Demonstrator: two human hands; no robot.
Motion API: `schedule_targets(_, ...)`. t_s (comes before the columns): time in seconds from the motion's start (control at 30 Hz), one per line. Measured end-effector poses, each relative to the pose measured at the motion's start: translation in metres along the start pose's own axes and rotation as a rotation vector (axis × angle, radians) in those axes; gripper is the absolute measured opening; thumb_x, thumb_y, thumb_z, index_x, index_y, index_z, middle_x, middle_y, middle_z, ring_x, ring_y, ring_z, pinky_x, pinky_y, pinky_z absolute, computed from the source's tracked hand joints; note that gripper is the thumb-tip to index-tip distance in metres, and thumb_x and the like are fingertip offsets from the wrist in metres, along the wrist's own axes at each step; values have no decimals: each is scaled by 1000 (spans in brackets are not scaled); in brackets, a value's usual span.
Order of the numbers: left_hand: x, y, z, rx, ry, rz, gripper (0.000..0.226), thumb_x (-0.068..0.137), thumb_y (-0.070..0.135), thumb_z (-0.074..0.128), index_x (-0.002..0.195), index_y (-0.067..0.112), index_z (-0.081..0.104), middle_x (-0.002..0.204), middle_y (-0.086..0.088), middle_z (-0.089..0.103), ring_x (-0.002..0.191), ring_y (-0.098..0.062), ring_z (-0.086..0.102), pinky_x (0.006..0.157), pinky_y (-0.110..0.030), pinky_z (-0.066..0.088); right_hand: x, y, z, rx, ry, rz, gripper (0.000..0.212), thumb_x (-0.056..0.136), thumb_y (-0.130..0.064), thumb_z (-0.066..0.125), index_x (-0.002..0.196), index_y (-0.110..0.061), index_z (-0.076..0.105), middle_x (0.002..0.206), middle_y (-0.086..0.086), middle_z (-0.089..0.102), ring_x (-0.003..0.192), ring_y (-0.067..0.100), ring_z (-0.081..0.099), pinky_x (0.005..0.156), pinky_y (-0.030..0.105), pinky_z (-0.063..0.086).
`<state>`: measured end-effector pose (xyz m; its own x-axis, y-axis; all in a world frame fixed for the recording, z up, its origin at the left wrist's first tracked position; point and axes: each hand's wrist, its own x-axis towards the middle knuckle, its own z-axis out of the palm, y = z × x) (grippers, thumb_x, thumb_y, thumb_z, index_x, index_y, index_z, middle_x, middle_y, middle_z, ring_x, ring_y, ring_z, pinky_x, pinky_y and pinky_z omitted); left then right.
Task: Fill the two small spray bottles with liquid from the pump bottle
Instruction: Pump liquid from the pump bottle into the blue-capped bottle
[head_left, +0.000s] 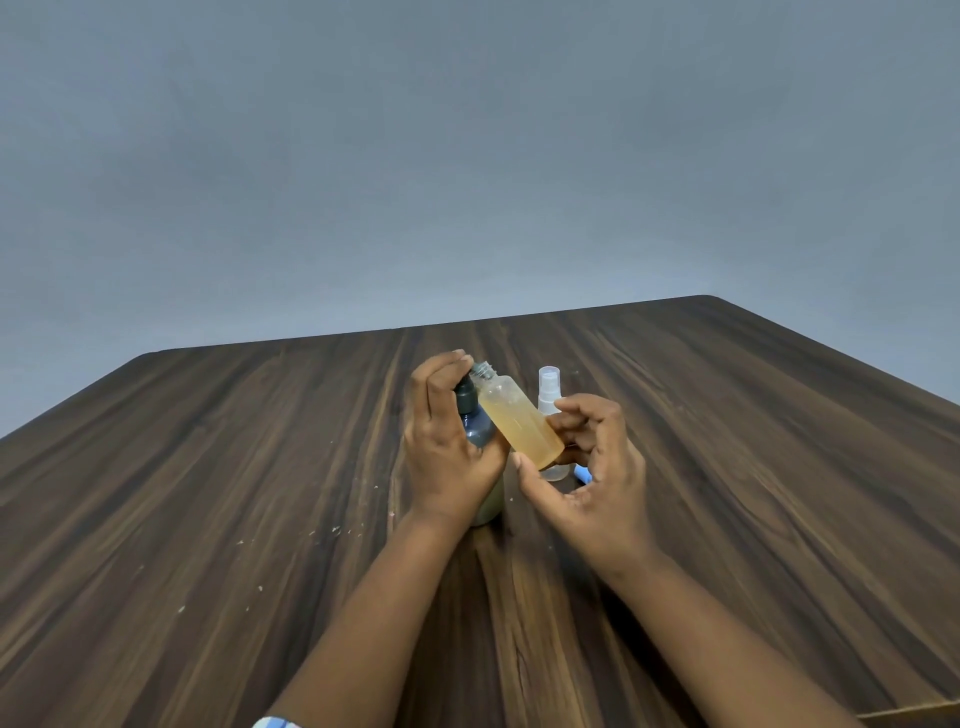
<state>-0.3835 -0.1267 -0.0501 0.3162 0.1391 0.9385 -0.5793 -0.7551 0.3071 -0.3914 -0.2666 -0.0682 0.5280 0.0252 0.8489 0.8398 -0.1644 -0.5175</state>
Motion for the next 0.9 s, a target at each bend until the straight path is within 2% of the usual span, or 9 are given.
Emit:
schedule_targets(0.2, -2, -3, -1, 26, -9, 26, 68, 70, 26, 69, 128, 16, 35, 130, -3, 36, 120, -19, 44, 94, -13, 41, 0, 0, 1, -7, -4, -4, 51, 72, -32, 72, 114, -24, 44, 99, -13, 55, 94, 5, 60, 74, 7, 49)
schedule_targets(0.33, 1, -1, -2, 3, 5, 12, 60, 67, 28, 67, 118, 17, 38, 120, -2, 39, 108, -16, 48, 87, -8, 41, -1, 1, 1, -1, -2, 2, 51, 72, -31, 72, 114, -24, 44, 98, -8, 57, 92, 7, 61, 73, 10, 50)
schedule_targets(0.43, 0, 1, -2, 19, 9, 1, 58, 67, 28, 64, 118, 18, 38, 119, -1, 39, 108, -16, 48, 86, -8, 40, -1, 0, 1, 1, -1, 3, 51, 72, -31, 72, 115, -26, 44, 99, -13, 56, 92, 8, 62, 74, 12, 51)
schedule_targets(0.57, -2, -1, -2, 52, -9, 22, 67, 70, 28, 66, 127, 16, 34, 129, -3, 35, 117, -20, 46, 88, -20, 46, -1, 0, 0, 7, 0, 12, 51, 72, -32, 72, 115, -27, 44, 100, -12, 56, 93, 7, 62, 75, 11, 50)
schedule_targets(0.63, -2, -2, -2, 53, -13, 29, 68, 70, 29, 66, 128, 15, 34, 130, -4, 35, 118, -21, 45, 89, -21, 46, -1, 0, 0, 12, 3, 17, 51, 72, -32, 72, 114, -27, 45, 99, -12, 57, 92, 7, 62, 74, 12, 50)
schedule_targets(0.73, 0, -1, -2, 33, 3, 31, 63, 68, 27, 66, 123, 16, 37, 125, -3, 38, 113, -19, 48, 87, -19, 46, -1, 0, 1, 10, 12, 12, 50, 72, -32, 71, 114, -26, 45, 97, -12, 56, 89, 8, 62, 73, 11, 51)
schedule_targets(0.83, 1, 3, -2, 39, 16, -5, 58, 66, 28, 64, 118, 18, 39, 118, 0, 40, 104, -16, 51, 77, -27, 51, -1, 0, 1, 16, 5, 17, 50, 72, -31, 71, 114, -27, 45, 97, -11, 56, 89, 8, 62, 73, 11, 51)
schedule_targets(0.9, 0, 3, -2, 51, 12, -4, 59, 67, 28, 64, 119, 18, 39, 119, 0, 39, 106, -16, 51, 78, -27, 51, -1, -1, 1, 15, 4, 17, 50, 72, -31, 71, 114, -27, 45, 98, -12, 56, 90, 8, 62, 73, 11, 51)
